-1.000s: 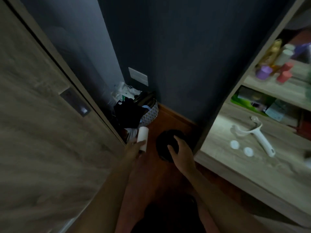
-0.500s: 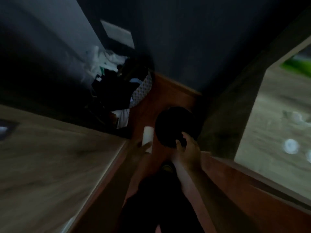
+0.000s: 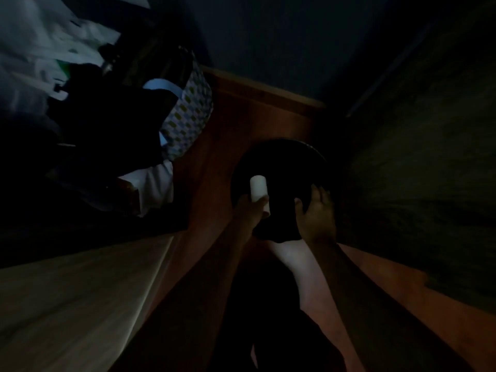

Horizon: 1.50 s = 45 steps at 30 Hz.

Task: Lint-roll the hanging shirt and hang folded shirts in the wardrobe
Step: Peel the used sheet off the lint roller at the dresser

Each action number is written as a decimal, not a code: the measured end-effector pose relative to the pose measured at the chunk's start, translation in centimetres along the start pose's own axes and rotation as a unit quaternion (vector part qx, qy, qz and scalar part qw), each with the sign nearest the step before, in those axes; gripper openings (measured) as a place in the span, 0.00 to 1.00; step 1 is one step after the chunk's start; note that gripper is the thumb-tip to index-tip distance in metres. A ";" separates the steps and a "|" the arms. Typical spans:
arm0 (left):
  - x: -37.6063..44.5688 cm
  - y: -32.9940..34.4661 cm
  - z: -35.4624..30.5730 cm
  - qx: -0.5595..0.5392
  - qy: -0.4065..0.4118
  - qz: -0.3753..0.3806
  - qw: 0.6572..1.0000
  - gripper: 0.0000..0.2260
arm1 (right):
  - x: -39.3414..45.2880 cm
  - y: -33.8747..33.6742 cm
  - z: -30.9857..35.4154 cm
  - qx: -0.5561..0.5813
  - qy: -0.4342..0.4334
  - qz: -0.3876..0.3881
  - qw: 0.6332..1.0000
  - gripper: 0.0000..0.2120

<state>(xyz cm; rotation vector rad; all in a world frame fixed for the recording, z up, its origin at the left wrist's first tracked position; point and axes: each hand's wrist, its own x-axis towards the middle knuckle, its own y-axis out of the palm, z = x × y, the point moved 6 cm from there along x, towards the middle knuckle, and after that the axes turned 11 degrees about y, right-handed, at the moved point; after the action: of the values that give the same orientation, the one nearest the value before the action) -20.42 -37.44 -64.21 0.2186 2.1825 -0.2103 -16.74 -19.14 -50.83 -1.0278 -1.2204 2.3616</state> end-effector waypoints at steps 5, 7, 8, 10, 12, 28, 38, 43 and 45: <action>-1.9 2.2 -4.9 0.136 0.040 -0.016 0.990 0.28 | 3.2 2.7 -1.4 0.001 0.004 -0.008 1.000 0.29; -0.2 2.4 -4.8 0.140 0.053 -0.021 0.989 0.27 | 4.0 3.1 -1.7 -0.012 -0.002 -0.017 1.000 0.29; 0.1 2.8 -4.9 0.151 0.056 -0.010 0.987 0.27 | 4.3 3.5 -1.8 -0.017 0.001 -0.015 1.000 0.29; 1.2 3.2 -5.0 0.158 0.060 -0.010 0.986 0.27 | 4.8 4.1 -2.1 -0.012 0.007 -0.006 1.000 0.29; 2.4 3.7 -4.8 0.193 0.054 0.012 0.980 0.25 | 5.2 4.6 -2.4 -0.016 0.006 -0.009 1.000 0.29; -1.7 2.4 -9.4 0.450 0.262 -0.005 0.854 0.20 | 2.6 3.3 -0.9 -0.102 0.004 0.030 0.994 0.31; -21.3 -2.8 -20.0 0.609 0.350 -0.033 0.711 0.23 | -9.5 -11.2 9.2 -0.109 -0.002 0.055 0.992 0.32; -33.8 -5.9 -30.7 0.642 0.387 -0.082 0.657 0.22 | -16.2 -24.1 17.8 -0.069 -0.038 0.007 0.997 0.31; -38.3 -6.5 -35.6 0.638 0.431 -0.113 0.628 0.20 | -18.5 -29.6 20.3 -0.053 -0.066 -0.035 0.996 0.32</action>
<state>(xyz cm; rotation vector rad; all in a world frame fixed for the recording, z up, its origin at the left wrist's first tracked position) -27.78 -38.60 -12.02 0.9855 2.4804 -2.2146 -19.98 -23.45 -10.81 -0.8546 -1.4190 2.3655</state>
